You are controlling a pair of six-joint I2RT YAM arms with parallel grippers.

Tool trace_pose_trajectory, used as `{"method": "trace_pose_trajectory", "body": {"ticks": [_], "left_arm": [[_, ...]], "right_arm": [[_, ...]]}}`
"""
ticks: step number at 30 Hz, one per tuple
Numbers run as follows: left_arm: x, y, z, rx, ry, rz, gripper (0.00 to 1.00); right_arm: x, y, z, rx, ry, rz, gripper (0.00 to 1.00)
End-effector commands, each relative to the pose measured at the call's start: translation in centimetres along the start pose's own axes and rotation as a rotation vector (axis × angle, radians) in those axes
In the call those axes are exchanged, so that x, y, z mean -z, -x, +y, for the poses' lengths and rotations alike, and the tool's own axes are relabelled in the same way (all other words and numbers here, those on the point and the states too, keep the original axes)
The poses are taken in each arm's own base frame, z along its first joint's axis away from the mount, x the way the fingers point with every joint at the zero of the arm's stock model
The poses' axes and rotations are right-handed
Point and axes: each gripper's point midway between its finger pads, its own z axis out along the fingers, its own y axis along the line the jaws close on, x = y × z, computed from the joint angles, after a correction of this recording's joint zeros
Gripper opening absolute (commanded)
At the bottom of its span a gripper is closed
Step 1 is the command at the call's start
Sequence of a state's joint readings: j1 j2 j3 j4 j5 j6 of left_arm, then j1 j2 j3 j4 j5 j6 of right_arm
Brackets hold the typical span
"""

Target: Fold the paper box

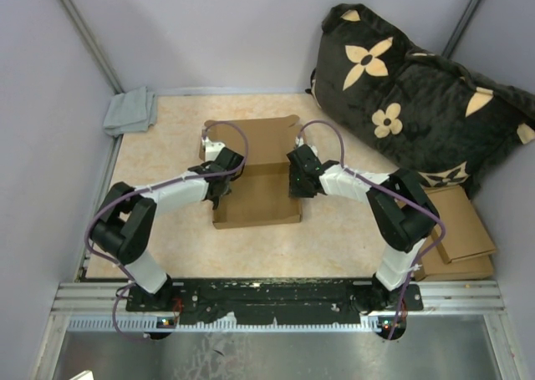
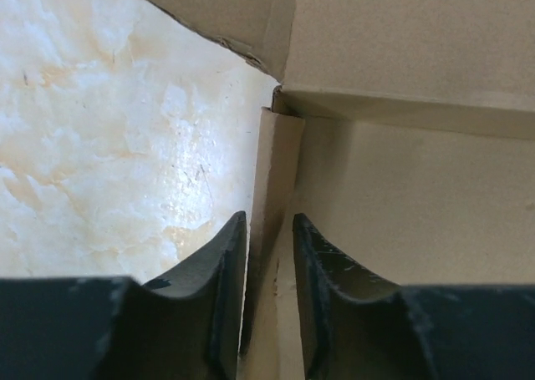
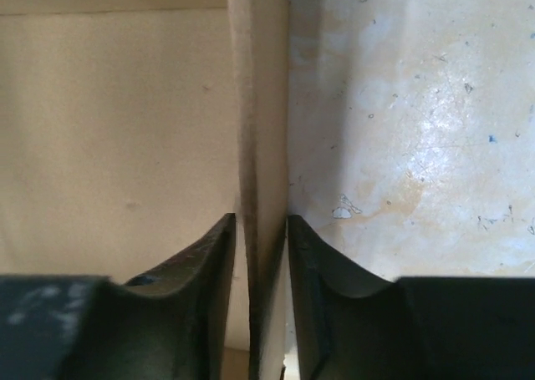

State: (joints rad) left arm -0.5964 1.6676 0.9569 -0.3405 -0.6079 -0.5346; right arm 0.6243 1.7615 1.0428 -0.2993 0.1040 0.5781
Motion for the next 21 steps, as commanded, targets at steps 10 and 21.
{"method": "trace_pose_trajectory", "body": {"ticks": [10, 21], "left_arm": [[5.3, 6.0, 4.0, 0.203, -0.080, -0.136, 0.56], [6.7, 15.3, 4.8, 0.357, -0.315, -0.236, 0.72]], "right_arm": [[7.3, 9.2, -0.9, 0.001, -0.030, -0.237, 0.68], [17.4, 20.5, 1.5, -0.056, 0.357, -0.714, 0.96]]}}
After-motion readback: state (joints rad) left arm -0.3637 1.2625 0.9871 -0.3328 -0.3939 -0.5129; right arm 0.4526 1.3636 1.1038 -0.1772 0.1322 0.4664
